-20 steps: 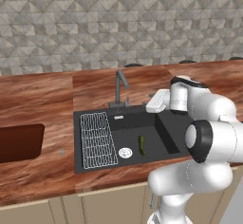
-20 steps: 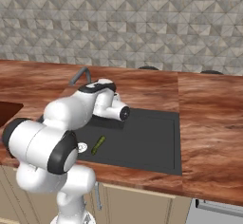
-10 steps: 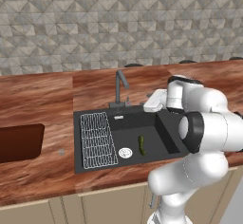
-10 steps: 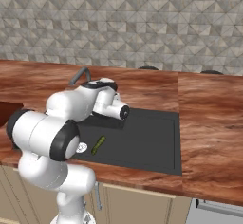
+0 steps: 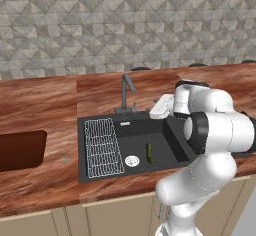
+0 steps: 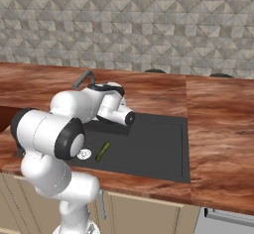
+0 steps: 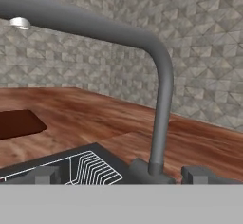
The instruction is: Pick up all produce items and place them in the sink. Turn on the sink faucet to wash them. Then turn the sink off and put them in the tray.
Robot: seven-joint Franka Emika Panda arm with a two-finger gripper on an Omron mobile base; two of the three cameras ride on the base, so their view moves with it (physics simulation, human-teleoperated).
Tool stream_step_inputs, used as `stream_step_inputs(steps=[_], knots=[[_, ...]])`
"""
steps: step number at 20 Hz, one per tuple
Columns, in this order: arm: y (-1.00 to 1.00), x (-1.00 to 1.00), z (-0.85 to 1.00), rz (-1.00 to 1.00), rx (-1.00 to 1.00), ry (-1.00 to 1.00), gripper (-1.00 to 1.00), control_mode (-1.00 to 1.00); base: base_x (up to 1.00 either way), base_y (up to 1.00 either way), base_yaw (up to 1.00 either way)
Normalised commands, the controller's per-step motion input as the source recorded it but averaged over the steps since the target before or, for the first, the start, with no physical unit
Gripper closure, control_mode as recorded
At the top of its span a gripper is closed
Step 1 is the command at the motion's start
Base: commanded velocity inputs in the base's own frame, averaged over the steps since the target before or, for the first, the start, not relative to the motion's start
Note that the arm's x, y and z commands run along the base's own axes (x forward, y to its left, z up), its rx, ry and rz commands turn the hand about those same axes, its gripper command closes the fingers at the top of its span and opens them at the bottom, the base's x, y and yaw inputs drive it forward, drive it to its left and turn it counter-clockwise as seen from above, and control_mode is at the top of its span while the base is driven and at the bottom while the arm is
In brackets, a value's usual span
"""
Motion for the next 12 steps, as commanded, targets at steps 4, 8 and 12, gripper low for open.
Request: stream_step_inputs(steps=[4,8,12], knots=[[0.01,0.09,-0.04,-0.01,-0.01,-0.02,-1.0,-1.0,0.0,0.0,0.0],[0.01,0.13,-0.05,-0.02,-0.01,-0.01,-1.0,-1.0,0.0,0.0,0.0],[0.0,0.16,-0.07,-0.02,-0.01,0.0,-1.0,-1.0,0.0,0.0,0.0]])
